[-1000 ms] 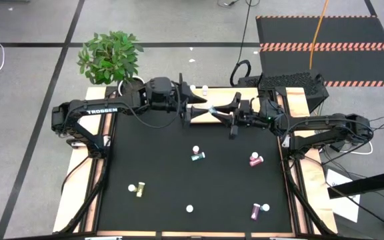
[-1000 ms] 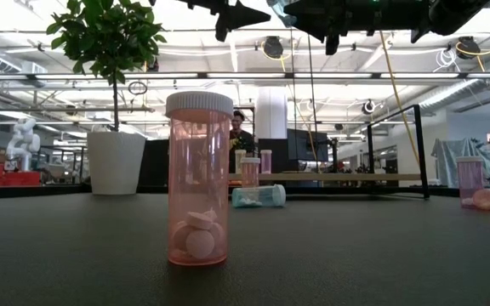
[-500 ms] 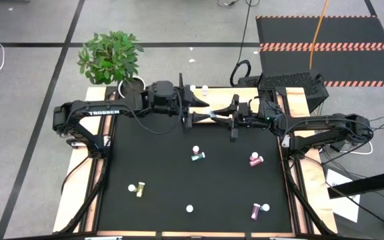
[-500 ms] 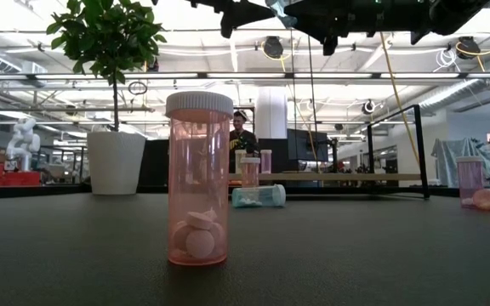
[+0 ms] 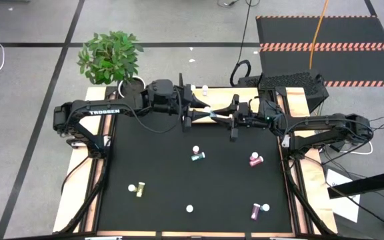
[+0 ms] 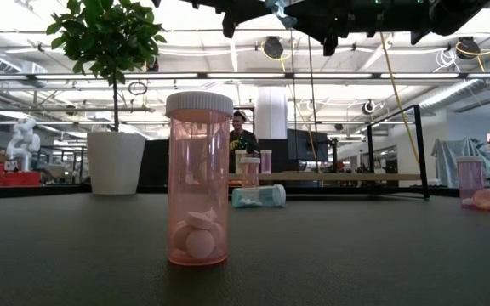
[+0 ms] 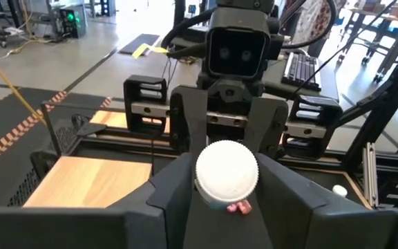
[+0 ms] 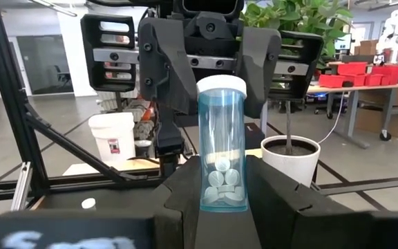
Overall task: Pick and place medicine bottles onto shelf by color
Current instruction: Put the bottom left blue pill bottle on the shelf
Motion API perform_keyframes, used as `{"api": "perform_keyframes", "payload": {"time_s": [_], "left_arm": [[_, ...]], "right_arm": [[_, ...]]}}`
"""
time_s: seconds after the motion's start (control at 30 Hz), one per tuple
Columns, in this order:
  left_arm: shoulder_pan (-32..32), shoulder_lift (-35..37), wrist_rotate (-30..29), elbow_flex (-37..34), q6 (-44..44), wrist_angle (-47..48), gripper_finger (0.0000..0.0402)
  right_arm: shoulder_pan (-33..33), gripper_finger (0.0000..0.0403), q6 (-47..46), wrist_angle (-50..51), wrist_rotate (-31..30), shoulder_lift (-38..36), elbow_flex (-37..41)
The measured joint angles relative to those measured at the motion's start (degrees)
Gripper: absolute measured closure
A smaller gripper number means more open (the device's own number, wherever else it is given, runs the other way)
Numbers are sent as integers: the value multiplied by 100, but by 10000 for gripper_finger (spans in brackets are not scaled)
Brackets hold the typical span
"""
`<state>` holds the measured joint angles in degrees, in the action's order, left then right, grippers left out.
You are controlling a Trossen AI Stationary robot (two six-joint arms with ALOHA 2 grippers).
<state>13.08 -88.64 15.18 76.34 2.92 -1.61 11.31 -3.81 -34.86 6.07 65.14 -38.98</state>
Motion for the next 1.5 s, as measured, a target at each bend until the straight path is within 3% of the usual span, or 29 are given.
{"api": "perform_keyframes", "payload": {"time_s": [0.3, 0.53, 0.77, 0.93, 1.2, 1.37, 1.5], "left_arm": [[0, 0, 22, 0, -15, -55, 280], [7, -1, 129, 0, -20, 7, 279], [55, -4, 95, -4, -24, 17, 278], [134, 9, 188, 0, 46, -29, 278], [256, 9, 173, 0, -146, -6, 277], [325, 9, 17, 0, -265, -52, 277], [359, -86, -24, 20, -204, -416, 277]], "right_arm": [[0, 305, 0, -6, -2, 0, -2], [0, 299, -75, 158, -37, -2, -9], [-5, 242, -109, 818, -696, -142, -15], [-46, 208, -60, 1821, -1417, -532, 4], [-461, 211, -19, 2842, -2231, -1370, 4], [-698, 213, -275, 2904, -2430, -1804, -7], [-799, 214, -191, 3901, -2406, -1853, -490]]}}
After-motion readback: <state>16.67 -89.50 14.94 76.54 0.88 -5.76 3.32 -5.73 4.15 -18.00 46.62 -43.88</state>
